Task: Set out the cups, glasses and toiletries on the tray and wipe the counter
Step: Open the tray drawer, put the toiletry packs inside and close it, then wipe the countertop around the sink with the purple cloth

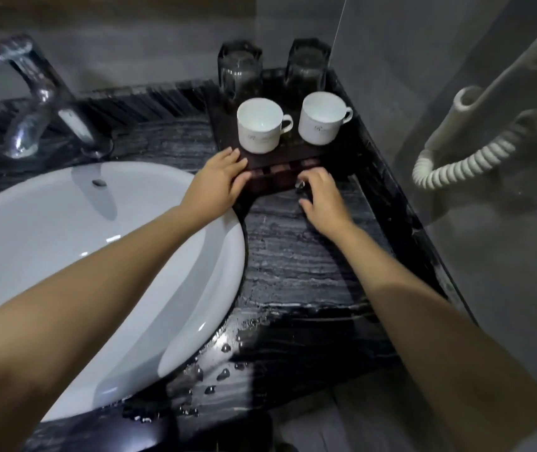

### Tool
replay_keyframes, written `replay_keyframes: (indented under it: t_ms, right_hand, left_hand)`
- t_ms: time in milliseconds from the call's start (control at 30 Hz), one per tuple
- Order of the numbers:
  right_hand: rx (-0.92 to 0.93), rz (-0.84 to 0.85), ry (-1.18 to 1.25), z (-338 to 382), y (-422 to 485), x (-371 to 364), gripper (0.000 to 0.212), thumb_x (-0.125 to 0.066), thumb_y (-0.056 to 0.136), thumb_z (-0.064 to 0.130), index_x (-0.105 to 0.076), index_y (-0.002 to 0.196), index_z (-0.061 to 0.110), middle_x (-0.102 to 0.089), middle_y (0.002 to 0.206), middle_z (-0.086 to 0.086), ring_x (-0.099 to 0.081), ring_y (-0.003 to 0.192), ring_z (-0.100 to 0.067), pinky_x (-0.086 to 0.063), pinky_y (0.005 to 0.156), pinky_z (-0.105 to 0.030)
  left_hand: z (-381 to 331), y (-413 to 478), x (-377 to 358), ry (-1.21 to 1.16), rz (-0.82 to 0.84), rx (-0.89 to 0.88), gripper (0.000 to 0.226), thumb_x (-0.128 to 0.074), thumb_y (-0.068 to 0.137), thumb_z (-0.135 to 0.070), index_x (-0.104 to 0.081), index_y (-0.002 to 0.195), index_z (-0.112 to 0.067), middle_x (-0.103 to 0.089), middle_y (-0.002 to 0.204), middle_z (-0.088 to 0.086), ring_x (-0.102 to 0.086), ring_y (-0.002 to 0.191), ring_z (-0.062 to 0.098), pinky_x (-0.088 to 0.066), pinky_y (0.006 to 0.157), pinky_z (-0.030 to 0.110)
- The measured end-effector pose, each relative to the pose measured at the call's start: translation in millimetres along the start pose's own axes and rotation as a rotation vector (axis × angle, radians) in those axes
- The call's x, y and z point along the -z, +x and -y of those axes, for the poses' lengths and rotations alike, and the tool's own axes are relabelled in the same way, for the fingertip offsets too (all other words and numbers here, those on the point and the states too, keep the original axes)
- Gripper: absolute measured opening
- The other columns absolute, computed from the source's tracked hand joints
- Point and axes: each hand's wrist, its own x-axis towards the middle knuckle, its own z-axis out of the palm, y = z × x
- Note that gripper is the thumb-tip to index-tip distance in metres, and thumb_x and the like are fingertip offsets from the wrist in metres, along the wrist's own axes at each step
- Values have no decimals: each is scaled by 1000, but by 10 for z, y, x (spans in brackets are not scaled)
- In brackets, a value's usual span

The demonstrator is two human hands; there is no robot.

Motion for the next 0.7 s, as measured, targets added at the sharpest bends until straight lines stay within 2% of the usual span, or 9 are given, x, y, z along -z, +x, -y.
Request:
replay_keyframes:
  t_ms: [133, 300, 533, 700]
  right_hand:
    - [37, 31, -33, -26, 36, -20, 48, -61, 86, 1, -44, 130, 5, -40, 135, -12, -40, 126, -25, -37, 103, -33]
    - [23, 4, -36, -2, 25, -64, 51, -61, 85, 4, -41, 132, 8, -37, 137, -9, -37, 128, -24, -39, 100, -34]
    - [-16, 50, -94, 78, -89, -101, 65, -61, 88, 19, -28, 142, 8, -28, 145, -10, -29, 135, -25, -38, 107, -40]
    - [-89, 79, -165, 245, -251, -108, 76, -57, 90, 27, -14, 150, 10, -14, 156, -10, -19, 142, -28, -24, 116, -44]
  left_hand:
    - [-11, -30, -77, 15, -49, 5, 45, -46, 94, -25, -49, 131, 1, -42, 144, 20, -31, 139, 29, -18, 116, 31]
    - [-6, -46, -119, 36, -64, -16, 46, -45, 95, -24, -46, 133, 1, -40, 145, 20, -29, 140, 32, -18, 117, 34]
    - [17, -179, -157, 129, 27, -45, 62, -46, 94, -31, -25, 144, -2, -18, 155, 19, -10, 145, 32, -10, 119, 38]
    - [87, -463, -99, 178, 75, -86, 66, -49, 92, -32, -20, 147, -9, -14, 156, 15, -13, 145, 32, -15, 119, 42]
